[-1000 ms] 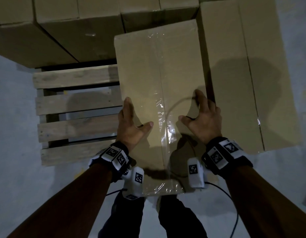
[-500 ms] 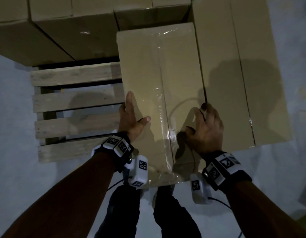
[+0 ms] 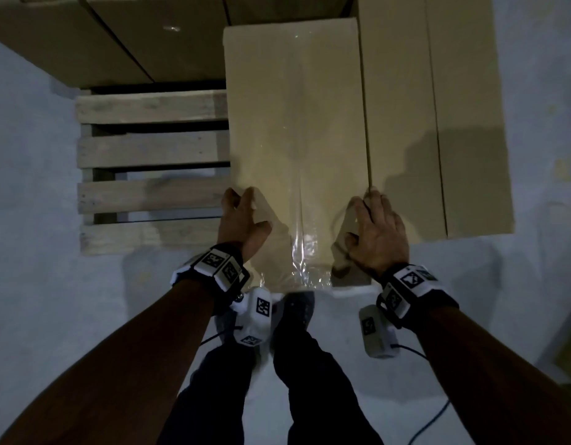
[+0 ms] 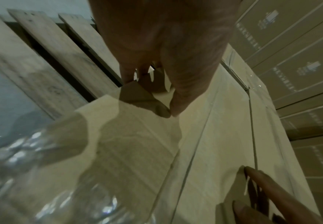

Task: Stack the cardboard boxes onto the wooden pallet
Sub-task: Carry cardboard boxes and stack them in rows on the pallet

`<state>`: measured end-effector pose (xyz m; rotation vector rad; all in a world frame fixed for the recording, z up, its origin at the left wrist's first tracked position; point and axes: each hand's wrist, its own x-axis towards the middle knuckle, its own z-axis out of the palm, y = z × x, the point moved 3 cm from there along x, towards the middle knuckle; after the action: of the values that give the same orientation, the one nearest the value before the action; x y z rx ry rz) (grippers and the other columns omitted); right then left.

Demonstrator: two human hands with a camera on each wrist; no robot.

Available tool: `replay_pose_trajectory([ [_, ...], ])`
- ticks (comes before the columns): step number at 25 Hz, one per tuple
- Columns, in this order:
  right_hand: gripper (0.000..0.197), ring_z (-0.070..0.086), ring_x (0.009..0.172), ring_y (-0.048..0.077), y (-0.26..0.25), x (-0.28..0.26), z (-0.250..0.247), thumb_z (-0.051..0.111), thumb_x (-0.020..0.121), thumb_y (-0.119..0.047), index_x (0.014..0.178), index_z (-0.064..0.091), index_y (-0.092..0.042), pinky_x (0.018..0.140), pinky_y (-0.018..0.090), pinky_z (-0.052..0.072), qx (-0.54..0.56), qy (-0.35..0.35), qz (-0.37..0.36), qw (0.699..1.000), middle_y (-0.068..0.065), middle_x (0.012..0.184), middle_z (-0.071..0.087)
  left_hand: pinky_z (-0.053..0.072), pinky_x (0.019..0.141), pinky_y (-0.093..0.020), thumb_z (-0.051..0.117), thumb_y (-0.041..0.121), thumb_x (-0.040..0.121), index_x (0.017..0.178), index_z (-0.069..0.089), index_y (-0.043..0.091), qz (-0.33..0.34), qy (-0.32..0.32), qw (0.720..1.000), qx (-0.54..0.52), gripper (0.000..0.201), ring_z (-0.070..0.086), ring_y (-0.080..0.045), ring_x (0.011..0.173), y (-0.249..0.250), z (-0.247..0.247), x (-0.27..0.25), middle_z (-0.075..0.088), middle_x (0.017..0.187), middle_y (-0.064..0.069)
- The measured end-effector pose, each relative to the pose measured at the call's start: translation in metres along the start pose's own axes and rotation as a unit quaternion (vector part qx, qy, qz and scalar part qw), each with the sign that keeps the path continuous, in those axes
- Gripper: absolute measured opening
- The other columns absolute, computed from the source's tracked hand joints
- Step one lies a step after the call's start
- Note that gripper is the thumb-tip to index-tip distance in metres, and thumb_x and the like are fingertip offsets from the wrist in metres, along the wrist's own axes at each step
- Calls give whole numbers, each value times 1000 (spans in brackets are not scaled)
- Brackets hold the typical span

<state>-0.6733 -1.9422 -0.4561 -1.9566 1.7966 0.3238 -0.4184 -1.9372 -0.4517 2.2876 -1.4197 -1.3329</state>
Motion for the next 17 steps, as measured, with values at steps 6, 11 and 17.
replay_pose_trajectory([
  [6, 72, 8, 152, 37, 14, -50, 24, 60, 93, -37, 155, 29, -19, 121, 54, 18, 12, -2, -1, 1000, 17, 166, 6, 41, 107, -39, 71, 23, 88, 152, 29, 20, 8, -23, 998, 56, 76, 43, -37, 132, -24, 21, -48, 5, 159, -13],
  [11, 104, -1, 153, 34, 23, -74, 37, 66, 76, -71, 157, 12, -34, 122, 55, 7, -52, -36, -27, 998, 14, 166, -7, 26, 119, -45, 80, 39, 79, 154, 29, 24, 99, -36, 981, 164, 92, 16, -43, 147, -46, 45, -82, -13, 163, -14],
  [17, 115, -4, 153, 35, 18, -73, 50, 76, 68, -69, 156, 9, -37, 122, 57, 7, -58, 25, -14, 998, 15, 166, -8, 13, 119, -57, 74, 53, 81, 154, 17, 33, 119, -26, 961, 250, 95, -11, -48, 147, -52, 68, -78, -15, 165, -6],
])
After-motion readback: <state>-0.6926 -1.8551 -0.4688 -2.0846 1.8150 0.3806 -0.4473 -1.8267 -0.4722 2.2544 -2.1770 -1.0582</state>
